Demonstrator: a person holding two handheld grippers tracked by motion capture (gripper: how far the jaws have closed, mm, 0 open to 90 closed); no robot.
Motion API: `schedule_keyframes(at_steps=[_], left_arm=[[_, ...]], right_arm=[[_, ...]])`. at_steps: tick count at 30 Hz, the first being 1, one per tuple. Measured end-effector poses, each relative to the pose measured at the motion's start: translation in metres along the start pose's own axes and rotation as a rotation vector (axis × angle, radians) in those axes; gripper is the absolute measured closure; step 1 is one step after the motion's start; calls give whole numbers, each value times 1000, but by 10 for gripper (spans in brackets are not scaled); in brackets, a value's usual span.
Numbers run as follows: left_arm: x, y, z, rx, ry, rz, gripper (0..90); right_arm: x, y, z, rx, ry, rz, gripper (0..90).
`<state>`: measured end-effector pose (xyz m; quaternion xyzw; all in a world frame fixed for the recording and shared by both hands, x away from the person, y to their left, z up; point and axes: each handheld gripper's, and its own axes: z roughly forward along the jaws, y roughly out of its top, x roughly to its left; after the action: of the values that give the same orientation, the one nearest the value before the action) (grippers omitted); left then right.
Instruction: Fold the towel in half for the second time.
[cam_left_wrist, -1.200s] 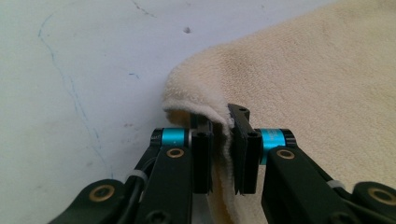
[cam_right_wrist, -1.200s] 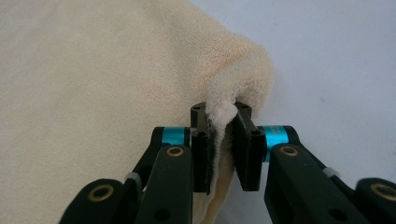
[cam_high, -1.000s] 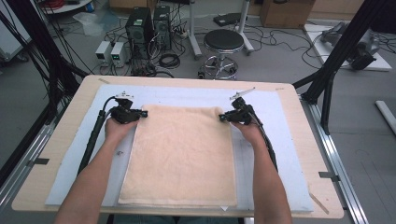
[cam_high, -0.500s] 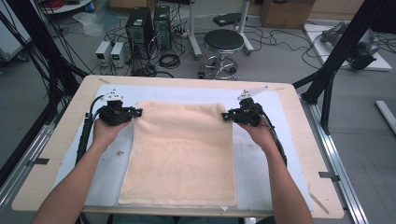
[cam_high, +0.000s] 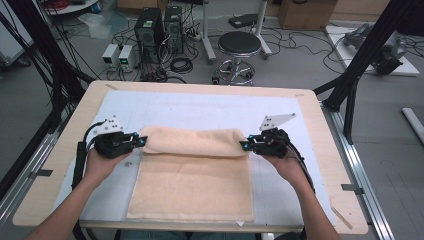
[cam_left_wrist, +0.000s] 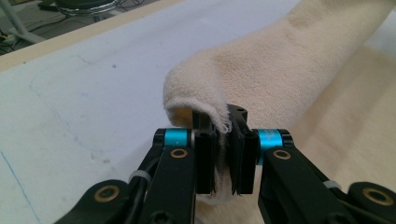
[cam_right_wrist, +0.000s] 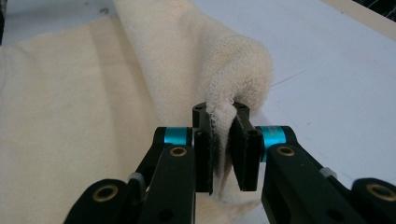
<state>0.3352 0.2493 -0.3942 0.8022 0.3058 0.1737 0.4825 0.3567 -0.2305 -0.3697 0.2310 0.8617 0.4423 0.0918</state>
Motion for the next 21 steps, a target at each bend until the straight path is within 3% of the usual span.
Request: schedule_keyframes(at_steps=[8, 12, 15, 21], left_arm=[[-20, -29, -11, 23, -41, -15, 813], [-27, -37, -13, 68, -75, -1, 800], [-29, -42, -16, 102, -78, 5, 725], [-24, -45, -29, 110, -69, -7, 559]], right_arm=[[23, -27, 2, 16, 19, 13, 801], [31, -42, 7, 51, 23, 18, 782], [32, -51, 9, 78, 17, 25, 718], [28, -50, -7, 49, -27, 35, 588]])
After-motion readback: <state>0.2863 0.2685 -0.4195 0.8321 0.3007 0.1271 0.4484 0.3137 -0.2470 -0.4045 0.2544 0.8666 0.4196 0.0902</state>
